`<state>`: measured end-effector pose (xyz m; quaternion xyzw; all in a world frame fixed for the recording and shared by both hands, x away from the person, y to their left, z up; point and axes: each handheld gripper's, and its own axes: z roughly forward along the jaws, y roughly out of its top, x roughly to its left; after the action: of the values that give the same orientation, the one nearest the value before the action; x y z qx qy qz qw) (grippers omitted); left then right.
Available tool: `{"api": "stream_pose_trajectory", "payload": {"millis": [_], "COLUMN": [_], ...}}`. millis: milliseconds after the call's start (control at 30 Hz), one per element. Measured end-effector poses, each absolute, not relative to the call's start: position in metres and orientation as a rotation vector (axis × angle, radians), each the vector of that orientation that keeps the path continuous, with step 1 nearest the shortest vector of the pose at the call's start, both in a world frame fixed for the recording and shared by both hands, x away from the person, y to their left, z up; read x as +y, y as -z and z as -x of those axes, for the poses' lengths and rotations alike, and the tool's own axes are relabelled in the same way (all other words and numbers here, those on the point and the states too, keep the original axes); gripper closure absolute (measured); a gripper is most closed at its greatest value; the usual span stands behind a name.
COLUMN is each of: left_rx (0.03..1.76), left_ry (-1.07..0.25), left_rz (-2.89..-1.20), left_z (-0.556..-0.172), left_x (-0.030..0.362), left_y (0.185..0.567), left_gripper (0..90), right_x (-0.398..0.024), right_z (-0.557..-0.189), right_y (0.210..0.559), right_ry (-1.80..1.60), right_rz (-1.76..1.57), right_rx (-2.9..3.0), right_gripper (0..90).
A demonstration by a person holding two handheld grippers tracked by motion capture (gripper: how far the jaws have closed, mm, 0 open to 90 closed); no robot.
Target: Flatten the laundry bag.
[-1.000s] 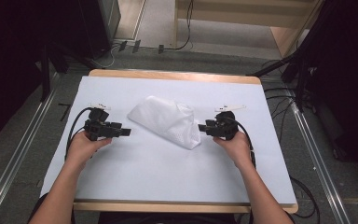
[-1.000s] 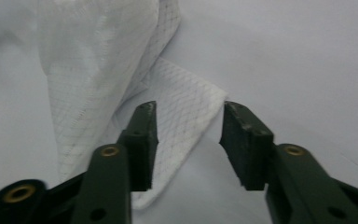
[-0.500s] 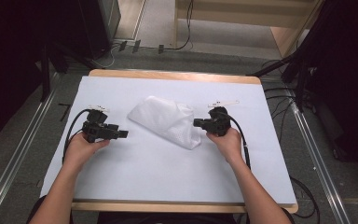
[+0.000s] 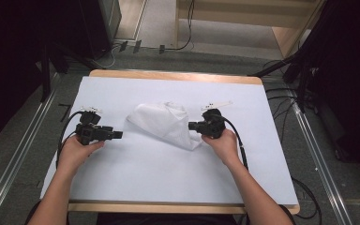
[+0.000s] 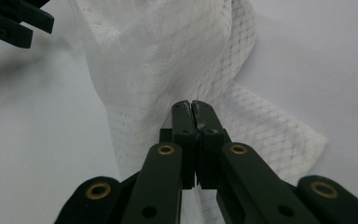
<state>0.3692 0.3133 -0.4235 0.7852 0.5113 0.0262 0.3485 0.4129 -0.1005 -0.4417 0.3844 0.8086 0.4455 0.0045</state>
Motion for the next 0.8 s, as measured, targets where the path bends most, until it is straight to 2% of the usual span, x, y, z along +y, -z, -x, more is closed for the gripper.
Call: {"api": "stream_pose_trajectory", "payload": {"millis": [800], "left_rx": [1.368], "left_ry": [-0.088], "left_rz": [-1.955], "left_z": [-0.369], "left_x": [0.34], "left_y": [0.423], "left_gripper": [35.6], "right_x": [-0.07], "right_z": [-0.388], "right_y": [0.438], "right_ry": [-1.397], "right_rz": [-1.055], "right_rx": [2.685], "right_gripper": [90.0]}}
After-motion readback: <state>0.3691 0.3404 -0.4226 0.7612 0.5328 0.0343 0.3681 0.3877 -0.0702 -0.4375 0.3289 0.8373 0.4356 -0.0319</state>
